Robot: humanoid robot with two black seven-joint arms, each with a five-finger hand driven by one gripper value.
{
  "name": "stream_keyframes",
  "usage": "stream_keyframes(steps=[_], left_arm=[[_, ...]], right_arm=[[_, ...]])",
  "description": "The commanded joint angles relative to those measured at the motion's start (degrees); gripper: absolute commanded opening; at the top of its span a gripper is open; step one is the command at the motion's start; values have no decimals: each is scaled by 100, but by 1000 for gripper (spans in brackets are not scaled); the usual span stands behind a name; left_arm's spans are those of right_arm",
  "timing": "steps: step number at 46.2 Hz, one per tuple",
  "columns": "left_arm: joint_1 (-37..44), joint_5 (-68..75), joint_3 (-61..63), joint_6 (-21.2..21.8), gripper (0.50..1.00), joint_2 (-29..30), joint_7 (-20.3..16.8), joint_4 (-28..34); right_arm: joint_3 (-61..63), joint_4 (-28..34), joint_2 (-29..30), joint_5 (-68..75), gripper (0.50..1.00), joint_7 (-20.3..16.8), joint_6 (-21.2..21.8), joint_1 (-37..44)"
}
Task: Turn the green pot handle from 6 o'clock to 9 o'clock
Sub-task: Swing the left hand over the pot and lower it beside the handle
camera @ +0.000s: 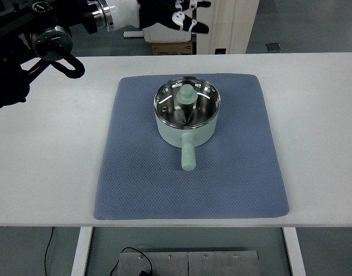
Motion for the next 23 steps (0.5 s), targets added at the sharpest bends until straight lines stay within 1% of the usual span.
stream_keyframes(steps=[1, 6, 12, 15, 20, 23], left_arm=[[-43, 7, 58, -121, 1000, -121, 345, -75], [-60, 7, 102, -244, 1000, -323, 617, -216], [-122, -2, 119, -297, 1000, -516, 1048, -348], [-104, -11, 120, -306, 1000, -718, 1241, -357], [-61, -11, 207, -306, 1000, -999, 1663, -357], [-43, -11, 278, -315, 1000, -1105, 1795, -357]], right_arm=[[-1, 1, 0, 2, 1000, 1, -3, 6], [-1, 1, 0, 2, 1000, 1, -3, 6], [-1, 1, 0, -7, 1000, 1, 5, 6], [-1, 1, 0, 2, 1000, 1, 5, 6], [-1, 1, 0, -7, 1000, 1, 6, 6], [-1, 1, 0, 2, 1000, 1, 6, 6]])
